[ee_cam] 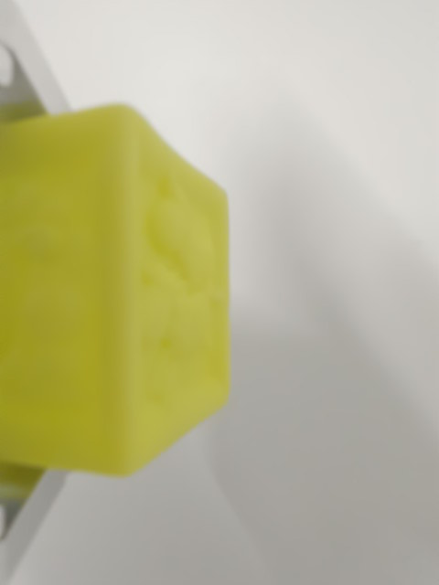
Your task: Pick yellow cube
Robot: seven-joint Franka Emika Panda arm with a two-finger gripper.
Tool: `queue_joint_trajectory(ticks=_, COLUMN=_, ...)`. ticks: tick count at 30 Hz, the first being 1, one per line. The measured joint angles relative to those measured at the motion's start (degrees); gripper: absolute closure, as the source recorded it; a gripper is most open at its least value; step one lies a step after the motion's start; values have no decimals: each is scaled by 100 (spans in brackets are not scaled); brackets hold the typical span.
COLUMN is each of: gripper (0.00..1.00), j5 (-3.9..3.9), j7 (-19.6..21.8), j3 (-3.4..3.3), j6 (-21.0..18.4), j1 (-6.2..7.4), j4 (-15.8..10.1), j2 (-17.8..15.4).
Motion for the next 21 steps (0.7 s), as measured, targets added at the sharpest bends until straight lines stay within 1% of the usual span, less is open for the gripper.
queue_joint_trajectory(ticks=21, gripper=100, j5=46, j7=-33, j3=-1, j6=-1043, j1=11, j4=-60, j2=-1101)
